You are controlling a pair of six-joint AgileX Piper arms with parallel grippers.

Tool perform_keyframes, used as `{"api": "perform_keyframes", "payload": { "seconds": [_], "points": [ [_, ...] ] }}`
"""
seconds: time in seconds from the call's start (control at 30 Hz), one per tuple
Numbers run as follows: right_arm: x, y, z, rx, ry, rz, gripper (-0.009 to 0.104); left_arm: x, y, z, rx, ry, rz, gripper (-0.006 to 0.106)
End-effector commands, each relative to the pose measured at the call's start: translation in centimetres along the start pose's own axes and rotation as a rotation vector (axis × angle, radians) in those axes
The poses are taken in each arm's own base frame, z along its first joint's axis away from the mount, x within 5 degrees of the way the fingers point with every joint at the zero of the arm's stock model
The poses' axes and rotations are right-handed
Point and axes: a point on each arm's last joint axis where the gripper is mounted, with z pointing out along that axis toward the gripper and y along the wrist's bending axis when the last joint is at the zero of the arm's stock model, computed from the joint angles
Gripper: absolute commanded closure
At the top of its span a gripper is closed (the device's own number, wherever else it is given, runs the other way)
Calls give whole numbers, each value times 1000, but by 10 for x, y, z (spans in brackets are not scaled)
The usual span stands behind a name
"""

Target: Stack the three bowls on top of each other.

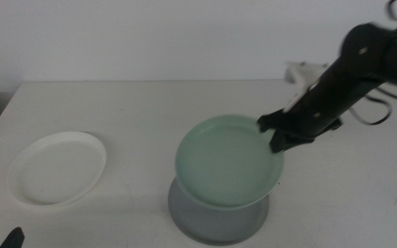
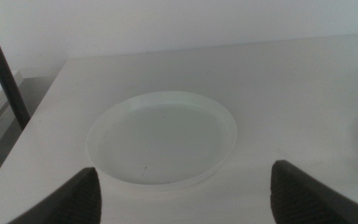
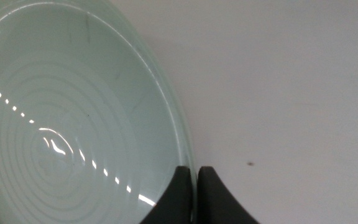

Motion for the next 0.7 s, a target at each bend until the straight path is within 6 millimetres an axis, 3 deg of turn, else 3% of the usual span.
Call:
{"api": "perform_keyframes", "payload": {
  "seconds": [0.0, 0.23, 0.43, 0.53, 0.67],
  "points": [
    [-6, 14, -8, -12, -65, -24, 96, -9, 0, -2, 0, -95, -15, -4],
    [-1, 19, 25, -17, 18, -36, 96, -9, 0, -2, 0, -95, -15, -4],
    [-1, 19, 29, -14, 30, -39, 92, -9, 0, -2, 0, -95, -15, -4],
    [-1, 20, 27, -16, 32, -42, 76, -9, 0, -2, 0, -95, -15, -4],
    [-1, 25, 10, -26, 31, -68, 54, -9, 0, -2, 0, -95, -15, -4]
  ]
}}
